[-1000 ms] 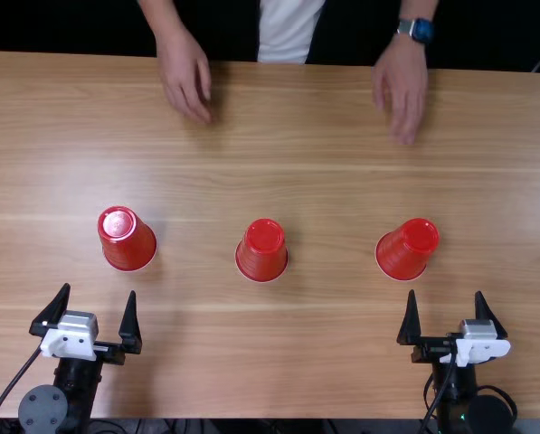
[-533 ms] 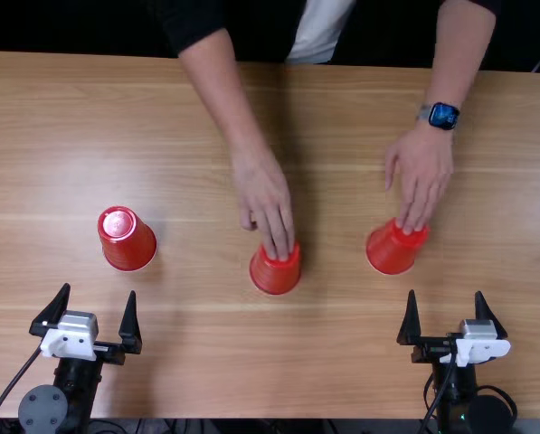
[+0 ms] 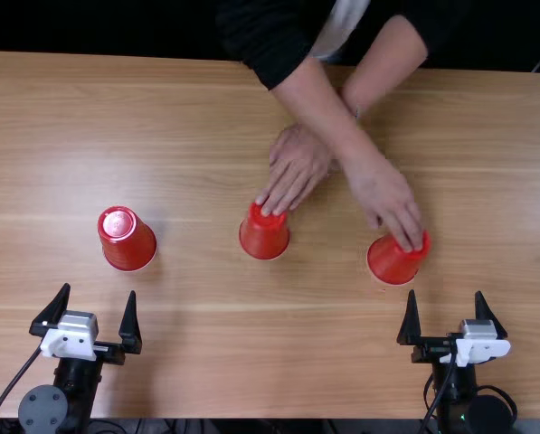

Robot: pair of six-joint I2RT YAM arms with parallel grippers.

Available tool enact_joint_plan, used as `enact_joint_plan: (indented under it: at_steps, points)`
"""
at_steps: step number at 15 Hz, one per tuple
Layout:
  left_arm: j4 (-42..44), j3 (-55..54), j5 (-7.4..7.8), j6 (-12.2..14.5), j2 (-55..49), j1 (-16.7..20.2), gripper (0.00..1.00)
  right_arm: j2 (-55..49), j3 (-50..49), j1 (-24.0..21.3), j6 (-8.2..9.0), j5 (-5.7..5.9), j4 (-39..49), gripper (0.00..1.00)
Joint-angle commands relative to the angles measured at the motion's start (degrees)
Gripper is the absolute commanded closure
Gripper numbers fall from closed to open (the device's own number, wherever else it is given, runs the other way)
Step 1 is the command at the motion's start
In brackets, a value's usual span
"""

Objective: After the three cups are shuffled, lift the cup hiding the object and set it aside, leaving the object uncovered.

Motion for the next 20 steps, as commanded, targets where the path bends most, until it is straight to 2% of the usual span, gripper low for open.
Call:
enact_joint_plan:
  at_steps: [1,9,10,15,16,20]
  points:
    - [-1.21,-0.78,0.94,0.47,-0.62,-0.66,0.00,-0.40,-0.14,0.42,0.26,-0.34,0.35,0.00]
    - [-1.21,-0.78,0.94,0.47,-0.62,-0.66,0.00,-0.40,-0.14,0.42,0.26,-0.34,0.24,0.00]
    - [-1.21,-0.78,1.36,0.47,-0.62,-0.66,0.00,-0.40,-0.14,0.42,0.26,-0.34,0.35,0.00]
    - [-1.21,-0.78,0.73,0.68,-0.62,-0.66,0.00,-0.40,-0.22,0.42,-0.05,-0.56,0.35,0.00]
    - [-1.21,-0.78,1.15,0.57,-0.62,-0.66,0.00,-0.40,-0.22,0.42,0.05,-0.45,0.35,0.00]
    - [-0.26,-0.78,0.73,-0.06,-0.62,-0.66,0.00,-0.40,0.39,0.16,0.26,0.08,0.35,0.00]
